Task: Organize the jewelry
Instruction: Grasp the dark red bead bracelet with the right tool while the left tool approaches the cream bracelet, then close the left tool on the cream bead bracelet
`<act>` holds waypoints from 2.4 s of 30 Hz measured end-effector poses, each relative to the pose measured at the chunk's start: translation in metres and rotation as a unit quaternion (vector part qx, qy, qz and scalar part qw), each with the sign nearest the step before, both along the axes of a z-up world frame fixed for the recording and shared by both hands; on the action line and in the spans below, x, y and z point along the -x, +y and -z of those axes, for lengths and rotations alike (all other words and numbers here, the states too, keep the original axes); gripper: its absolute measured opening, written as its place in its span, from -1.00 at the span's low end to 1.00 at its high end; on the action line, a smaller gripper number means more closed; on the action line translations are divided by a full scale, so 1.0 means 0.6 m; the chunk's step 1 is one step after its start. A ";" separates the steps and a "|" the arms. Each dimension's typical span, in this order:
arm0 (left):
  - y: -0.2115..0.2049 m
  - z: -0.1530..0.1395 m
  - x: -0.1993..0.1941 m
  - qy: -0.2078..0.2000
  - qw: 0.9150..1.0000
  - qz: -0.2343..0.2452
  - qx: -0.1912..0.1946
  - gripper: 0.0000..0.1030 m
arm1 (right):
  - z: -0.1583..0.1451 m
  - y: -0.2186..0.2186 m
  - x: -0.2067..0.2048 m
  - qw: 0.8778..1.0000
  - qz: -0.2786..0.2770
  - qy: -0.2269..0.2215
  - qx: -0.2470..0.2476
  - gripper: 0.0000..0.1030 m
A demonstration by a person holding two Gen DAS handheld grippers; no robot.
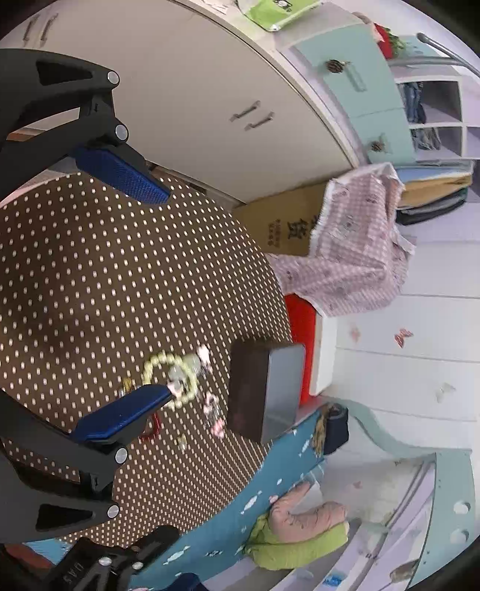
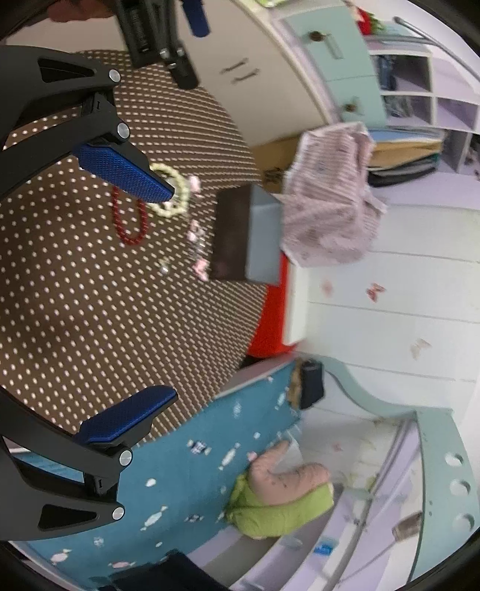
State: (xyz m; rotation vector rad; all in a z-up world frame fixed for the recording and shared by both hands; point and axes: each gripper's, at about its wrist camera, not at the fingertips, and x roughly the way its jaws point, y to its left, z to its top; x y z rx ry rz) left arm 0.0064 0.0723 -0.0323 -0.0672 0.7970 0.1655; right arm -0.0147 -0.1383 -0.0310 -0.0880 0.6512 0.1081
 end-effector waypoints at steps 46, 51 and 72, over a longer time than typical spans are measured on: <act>-0.037 0.161 -0.143 0.149 0.973 0.138 0.113 0.84 | 0.170 -0.029 -0.151 0.980 -0.026 0.190 -0.053 -0.84; -0.062 0.169 -0.154 0.145 0.978 0.137 0.059 0.71 | 0.170 -0.059 -0.158 0.982 -0.017 0.180 -0.058 -0.84; -0.044 0.146 -0.135 0.119 0.983 0.140 0.029 -0.85 | 0.165 -0.075 -0.189 0.982 -0.025 0.168 -0.080 -0.84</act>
